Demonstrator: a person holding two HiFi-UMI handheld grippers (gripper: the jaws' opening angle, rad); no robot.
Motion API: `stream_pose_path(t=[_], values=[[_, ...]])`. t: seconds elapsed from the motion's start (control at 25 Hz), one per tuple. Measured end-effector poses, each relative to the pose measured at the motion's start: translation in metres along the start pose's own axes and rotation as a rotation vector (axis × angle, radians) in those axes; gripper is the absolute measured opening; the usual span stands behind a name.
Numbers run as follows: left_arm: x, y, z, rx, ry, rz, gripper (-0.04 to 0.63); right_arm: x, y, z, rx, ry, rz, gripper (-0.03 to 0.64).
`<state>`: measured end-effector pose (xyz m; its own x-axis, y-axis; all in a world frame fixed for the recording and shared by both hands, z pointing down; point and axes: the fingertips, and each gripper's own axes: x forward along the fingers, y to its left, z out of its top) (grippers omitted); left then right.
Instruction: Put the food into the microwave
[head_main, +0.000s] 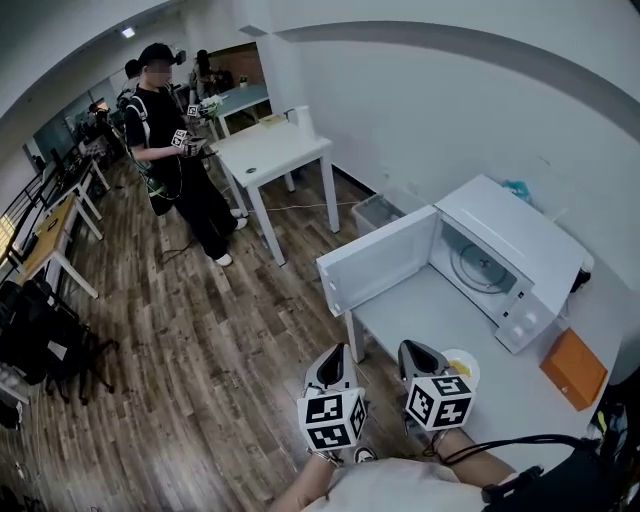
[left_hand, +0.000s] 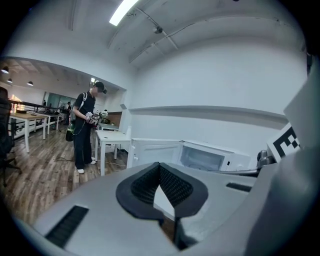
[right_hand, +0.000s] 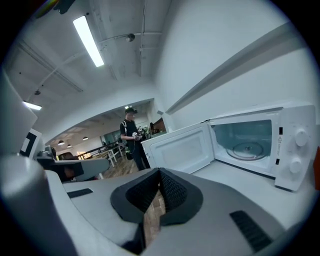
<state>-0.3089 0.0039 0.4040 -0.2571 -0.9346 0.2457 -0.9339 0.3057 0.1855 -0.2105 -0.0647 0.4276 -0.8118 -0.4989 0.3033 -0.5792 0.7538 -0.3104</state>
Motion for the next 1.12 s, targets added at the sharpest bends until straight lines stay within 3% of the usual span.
stream_pose_path(t=[0.12, 0.4, 0.84, 1.12], values=[[0.015, -0.005, 0.002, -0.002, 0.001, -0.040, -0.003, 0.003, -0.010, 0.003, 0.040, -0.015, -0.015, 0.017], [0.045, -0.022, -0.013, -0.041, 0.044, -0.102, -0.003, -0.004, -0.038, 0.004, 0.020, -0.007, -0.098, 0.017], [0.094, -0.099, -0.032, 0.039, 0.116, -0.255, -0.003, -0.018, -0.102, 0.010, 0.024, -0.044, -0.203, 0.017], [0.113, -0.124, -0.041, 0.032, 0.143, -0.305, -0.003, -0.028, -0.132, 0.017, 0.055, -0.094, -0.249, 0.018]])
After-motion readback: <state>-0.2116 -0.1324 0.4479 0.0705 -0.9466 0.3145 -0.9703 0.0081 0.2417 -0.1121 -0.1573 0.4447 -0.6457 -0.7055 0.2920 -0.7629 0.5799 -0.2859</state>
